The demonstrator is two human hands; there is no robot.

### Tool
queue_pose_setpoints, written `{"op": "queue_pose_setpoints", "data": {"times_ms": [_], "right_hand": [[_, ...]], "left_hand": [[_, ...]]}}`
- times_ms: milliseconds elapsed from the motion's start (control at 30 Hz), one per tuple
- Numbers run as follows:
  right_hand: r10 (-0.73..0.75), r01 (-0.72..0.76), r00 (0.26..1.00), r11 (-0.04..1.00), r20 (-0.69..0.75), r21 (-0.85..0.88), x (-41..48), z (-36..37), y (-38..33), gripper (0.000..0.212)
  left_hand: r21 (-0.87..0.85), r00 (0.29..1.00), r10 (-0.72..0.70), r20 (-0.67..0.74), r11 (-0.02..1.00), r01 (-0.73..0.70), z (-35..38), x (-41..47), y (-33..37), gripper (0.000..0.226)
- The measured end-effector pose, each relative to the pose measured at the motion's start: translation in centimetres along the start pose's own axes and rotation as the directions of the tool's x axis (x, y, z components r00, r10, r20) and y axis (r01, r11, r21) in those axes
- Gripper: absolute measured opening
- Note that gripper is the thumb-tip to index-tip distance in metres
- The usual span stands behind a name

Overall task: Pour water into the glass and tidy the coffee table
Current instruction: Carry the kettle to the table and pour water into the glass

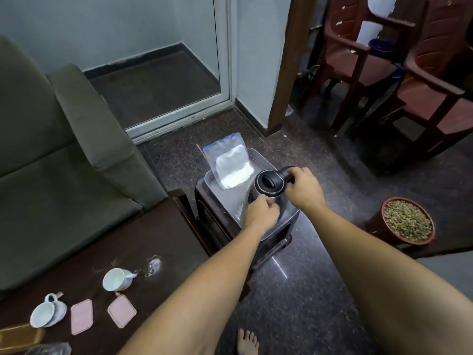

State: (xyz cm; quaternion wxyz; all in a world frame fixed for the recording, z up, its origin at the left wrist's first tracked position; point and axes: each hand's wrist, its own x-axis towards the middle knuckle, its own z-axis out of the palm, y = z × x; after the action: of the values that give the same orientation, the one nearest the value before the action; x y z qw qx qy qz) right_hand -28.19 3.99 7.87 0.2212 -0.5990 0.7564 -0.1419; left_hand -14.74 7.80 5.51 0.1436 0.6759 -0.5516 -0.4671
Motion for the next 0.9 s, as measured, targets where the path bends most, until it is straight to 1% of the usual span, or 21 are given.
{"op": "queue_pose_setpoints", "data": {"times_ms": [200,300,400,567,667,767,833,900], "right_hand": [[-0.072,0.102,0.987,0.971,0.141,-0.218,2.6,0.6,0.7,0.062],[-0.134,0.201,0.968,0.917,0.210,-0.345,4.0,1.3,1.2,0.063],[-0.144,0.253,0.951,0.870,0.273,-0.424,4.9,1.8,1.6,0.061],[-0.225,0.299,0.950,0.856,0.216,-0.423,5.0,2.0,2.0,0.059],[-0.254,0.320,0.944,0.864,0.212,-0.388,5.4,2.0,2.3,0.058],[-0.287,0.342,0.938,0.855,0.194,-0.390,5.7,2.2,2.9,0.056],[-0.299,0.347,0.937,0.858,0.183,-0.378,5.7,2.3,3.1,0.056],[-0.295,0.339,0.940,0.866,0.172,-0.368,5.5,2.5,3.1,0.053]], "left_hand": [[0.001,0.996,-0.037,0.077,0.999,0.037,1.9,1.1,-0.2,0.040],[0.000,0.998,-0.044,0.053,0.999,0.044,2.6,1.4,-0.5,0.043],[-0.017,0.998,-0.056,0.036,0.998,0.057,3.0,1.6,-0.8,0.041],[-0.035,0.998,-0.057,-0.008,0.998,0.057,3.1,2.0,-1.0,0.034],[-0.035,0.998,-0.059,-0.032,0.998,0.057,3.3,2.1,-0.9,0.027],[-0.023,0.997,-0.064,-0.053,0.998,0.063,3.2,2.5,-1.0,0.021],[-0.013,0.994,-0.077,-0.081,0.997,0.076,3.1,2.8,-1.0,0.020],[0.001,0.989,-0.092,-0.118,0.996,0.093,3.0,3.1,-1.1,0.023]]}}
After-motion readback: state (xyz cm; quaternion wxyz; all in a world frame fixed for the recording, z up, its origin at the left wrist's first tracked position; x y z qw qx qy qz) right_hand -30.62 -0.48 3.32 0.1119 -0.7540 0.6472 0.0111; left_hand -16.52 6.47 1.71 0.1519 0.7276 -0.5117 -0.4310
